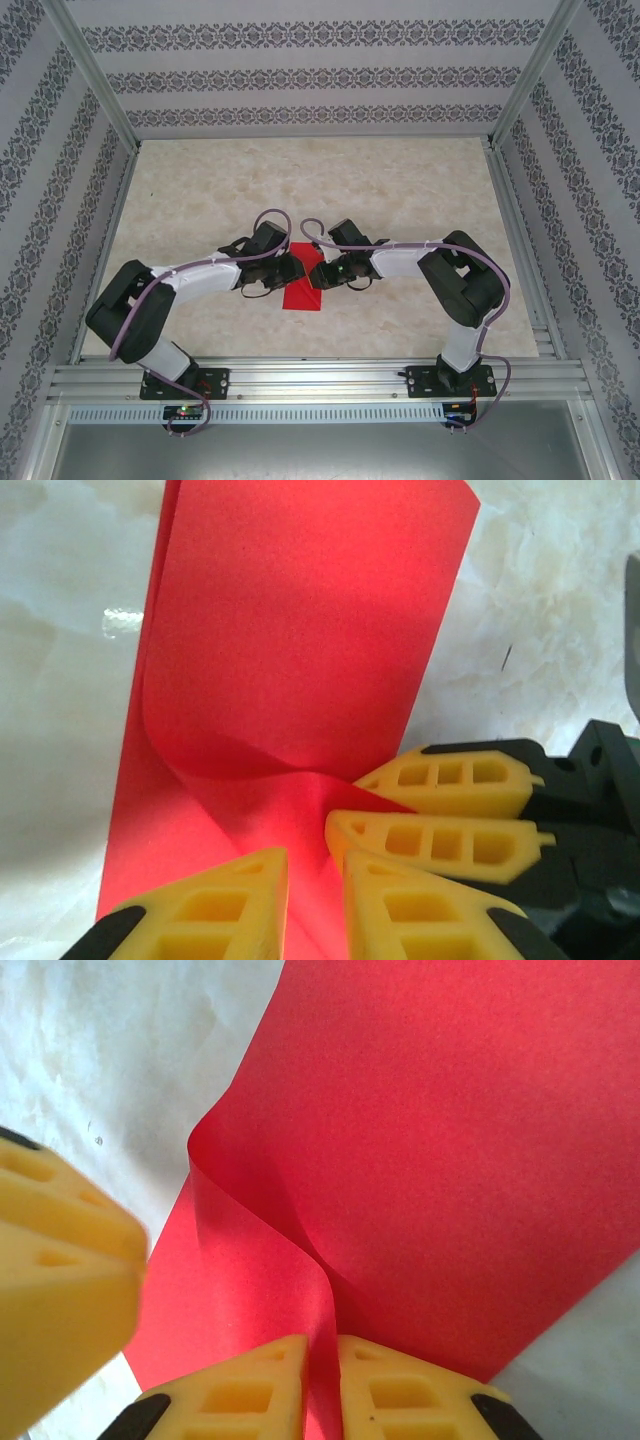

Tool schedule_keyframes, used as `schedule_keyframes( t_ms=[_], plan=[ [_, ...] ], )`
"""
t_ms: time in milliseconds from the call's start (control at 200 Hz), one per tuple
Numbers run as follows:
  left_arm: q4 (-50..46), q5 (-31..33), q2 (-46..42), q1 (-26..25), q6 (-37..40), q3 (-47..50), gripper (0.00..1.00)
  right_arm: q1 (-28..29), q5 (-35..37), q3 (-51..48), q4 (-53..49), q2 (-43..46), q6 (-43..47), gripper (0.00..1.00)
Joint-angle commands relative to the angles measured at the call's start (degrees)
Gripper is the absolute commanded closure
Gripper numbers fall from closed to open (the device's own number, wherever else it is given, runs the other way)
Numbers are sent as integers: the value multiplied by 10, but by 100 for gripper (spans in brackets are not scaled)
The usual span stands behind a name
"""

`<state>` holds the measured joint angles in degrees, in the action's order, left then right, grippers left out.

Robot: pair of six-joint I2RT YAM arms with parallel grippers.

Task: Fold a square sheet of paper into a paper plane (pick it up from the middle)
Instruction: Fold the triangle a second time at the center of the table.

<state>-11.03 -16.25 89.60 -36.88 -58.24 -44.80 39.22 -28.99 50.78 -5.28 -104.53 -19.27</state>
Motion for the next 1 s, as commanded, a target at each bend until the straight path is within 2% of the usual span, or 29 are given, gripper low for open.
schedule_keyframes(
  t_ms=[0, 170, 689, 779, 859, 994],
  plan=[
    [66, -14, 18, 1, -34, -7, 78, -4, 11, -1, -7, -23, 16, 84],
    [101, -16, 33, 1, -47, 8, 78, -5, 11, 0, -9, -24, 18, 85],
    [113, 9, 60, 2, -44, 29, 79, -8, 14, -3, -10, -25, 19, 85],
    [112, 18, 52, 2, -46, 34, 81, -7, 14, -3, -9, -28, 17, 85],
    [110, 26, 45, 2, -48, 38, 89, -8, 13, -5, -6, -29, 16, 85],
    [111, 30, 40, 2, -49, 39, 94, -9, 14, -4, -6, -29, 16, 85]
  ],
)
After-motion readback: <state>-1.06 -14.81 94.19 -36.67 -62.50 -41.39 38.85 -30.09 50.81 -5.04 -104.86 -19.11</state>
